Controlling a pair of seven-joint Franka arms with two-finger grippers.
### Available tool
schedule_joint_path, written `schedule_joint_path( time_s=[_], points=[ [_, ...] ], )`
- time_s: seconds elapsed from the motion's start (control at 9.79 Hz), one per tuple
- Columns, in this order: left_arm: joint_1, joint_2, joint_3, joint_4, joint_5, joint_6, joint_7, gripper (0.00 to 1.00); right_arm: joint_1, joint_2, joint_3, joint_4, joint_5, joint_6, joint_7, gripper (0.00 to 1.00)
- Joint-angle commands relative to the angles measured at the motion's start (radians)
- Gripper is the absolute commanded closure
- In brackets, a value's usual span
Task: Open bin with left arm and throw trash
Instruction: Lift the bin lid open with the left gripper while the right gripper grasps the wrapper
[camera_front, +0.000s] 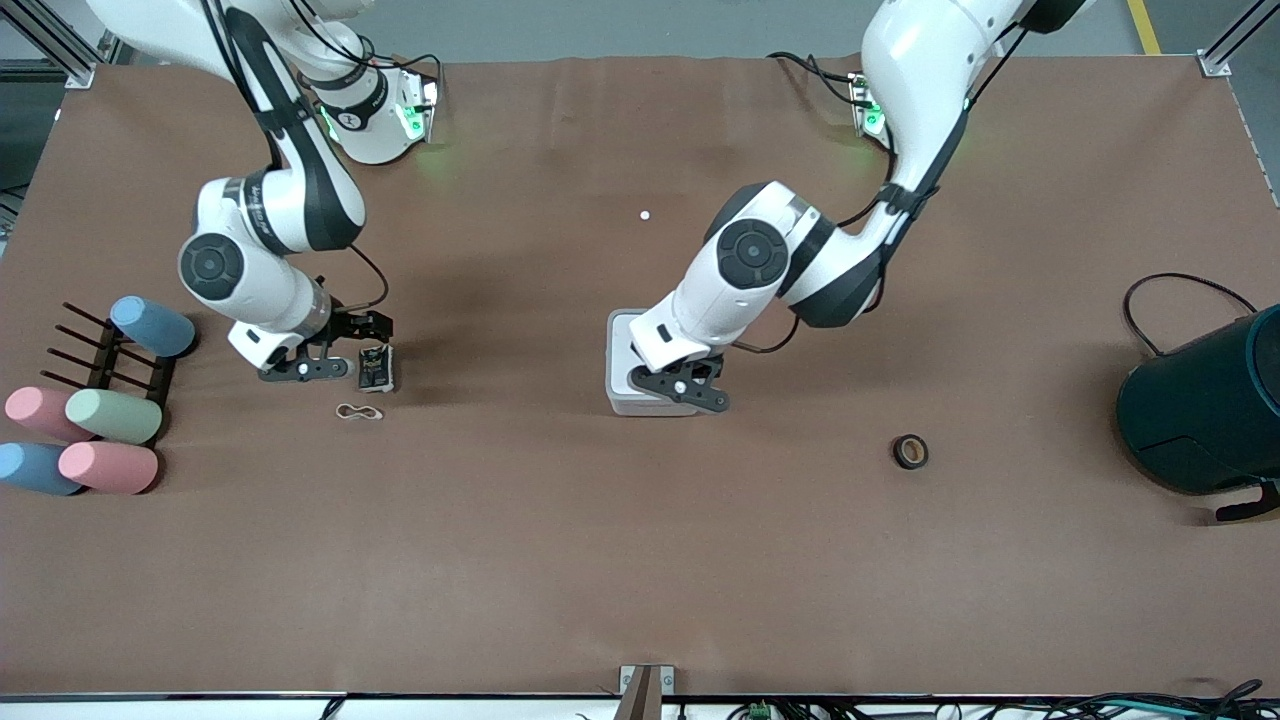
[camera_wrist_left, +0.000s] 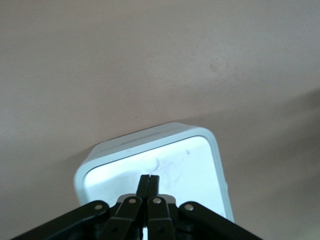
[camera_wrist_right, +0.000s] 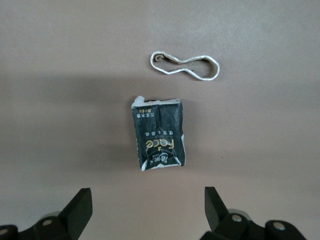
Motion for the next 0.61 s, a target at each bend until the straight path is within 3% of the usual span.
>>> schedule_joint_path(
  time_s=[0.0,0.51],
  points=[
    [-0.006,0.038,-0.002,0.026,0.026,0.010,-0.039,1.00,0.013,0.075,-0.003,-0.017,0.009,0.105,0.006,0.01],
    [-0.005,0.074,0.001,-0.001,0.035,0.086,-0.096,1.00,0.013,0.173,-0.004,-0.017,0.000,0.234,0.003,0.05]
  ],
)
